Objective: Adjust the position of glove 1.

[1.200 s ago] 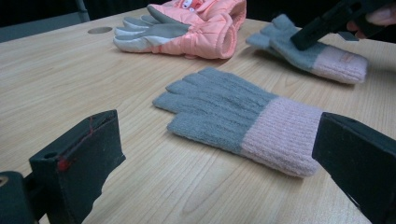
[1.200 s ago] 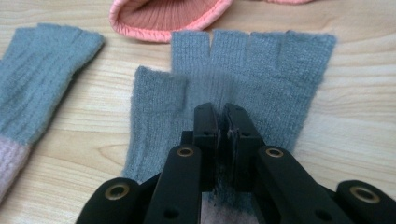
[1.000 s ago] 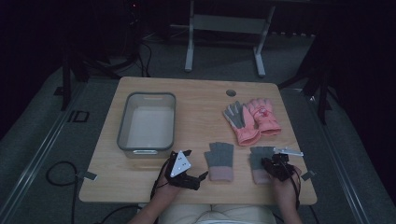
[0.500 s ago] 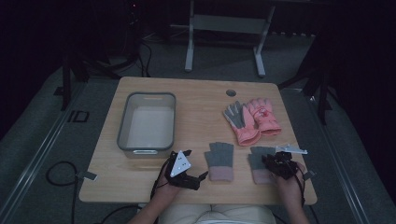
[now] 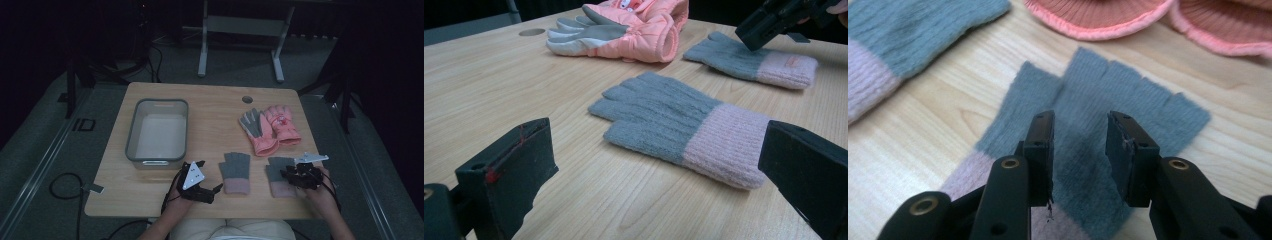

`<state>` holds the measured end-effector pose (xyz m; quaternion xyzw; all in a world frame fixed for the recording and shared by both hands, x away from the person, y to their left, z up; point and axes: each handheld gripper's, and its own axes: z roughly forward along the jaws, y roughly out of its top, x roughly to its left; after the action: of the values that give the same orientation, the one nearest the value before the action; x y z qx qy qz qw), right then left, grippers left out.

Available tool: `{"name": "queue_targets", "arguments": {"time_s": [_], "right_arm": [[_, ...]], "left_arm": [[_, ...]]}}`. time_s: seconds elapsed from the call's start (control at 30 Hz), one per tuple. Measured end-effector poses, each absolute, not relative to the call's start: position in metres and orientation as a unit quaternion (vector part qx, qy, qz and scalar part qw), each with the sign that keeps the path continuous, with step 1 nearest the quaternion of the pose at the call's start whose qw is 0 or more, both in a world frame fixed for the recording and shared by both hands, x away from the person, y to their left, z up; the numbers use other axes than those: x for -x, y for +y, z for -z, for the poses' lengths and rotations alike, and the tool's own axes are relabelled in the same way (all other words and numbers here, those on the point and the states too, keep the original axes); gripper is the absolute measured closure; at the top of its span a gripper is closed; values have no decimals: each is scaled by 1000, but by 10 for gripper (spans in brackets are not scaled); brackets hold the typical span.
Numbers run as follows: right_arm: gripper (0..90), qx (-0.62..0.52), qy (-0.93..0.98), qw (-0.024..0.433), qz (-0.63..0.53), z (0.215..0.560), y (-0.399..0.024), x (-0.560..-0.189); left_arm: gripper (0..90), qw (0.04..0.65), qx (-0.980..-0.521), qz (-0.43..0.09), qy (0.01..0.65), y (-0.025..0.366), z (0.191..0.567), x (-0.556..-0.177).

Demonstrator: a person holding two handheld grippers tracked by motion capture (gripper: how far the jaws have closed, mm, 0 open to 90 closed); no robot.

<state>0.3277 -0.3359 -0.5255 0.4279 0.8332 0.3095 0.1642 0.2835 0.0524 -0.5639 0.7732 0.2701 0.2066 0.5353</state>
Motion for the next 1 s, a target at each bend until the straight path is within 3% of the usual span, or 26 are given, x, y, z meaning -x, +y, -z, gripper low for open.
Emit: {"name": "queue_targets", "arguments": {"time_s": [0.2, 0.23, 0.27, 0.33, 0.43, 0.53, 0.77, 0.83, 1.0], "right_arm": [[622, -426, 843, 170, -279, 539, -333, -329], [639, -427, 841, 173, -283, 540, -333, -328], [713, -432, 839, 167, -286, 540, -333, -328], [713, -432, 839, 167, -286, 540, -333, -328], [835, -452, 829, 183, -274, 540, -327, -326], [846, -458, 825, 193, -270, 539, -323, -324], [851, -475, 804, 180, -310, 512, -320, -315], [851, -457, 802, 180, -340, 488, -307, -315], [850, -436, 802, 181, -366, 467, -278, -321]], "left_arm": [[10, 536, -773, -207, 270, 52, 564, -283], [10, 536, -773, -207, 269, 52, 564, -283], [10, 536, -773, -207, 270, 52, 564, -283], [10, 536, -773, -207, 270, 52, 564, -283], [10, 536, -773, -206, 270, 53, 564, -284], [10, 536, -773, -205, 270, 53, 564, -284], [10, 536, -773, -206, 270, 53, 564, -284], [10, 536, -773, -205, 270, 53, 564, -284], [10, 536, -773, -206, 270, 53, 564, -284]]}}
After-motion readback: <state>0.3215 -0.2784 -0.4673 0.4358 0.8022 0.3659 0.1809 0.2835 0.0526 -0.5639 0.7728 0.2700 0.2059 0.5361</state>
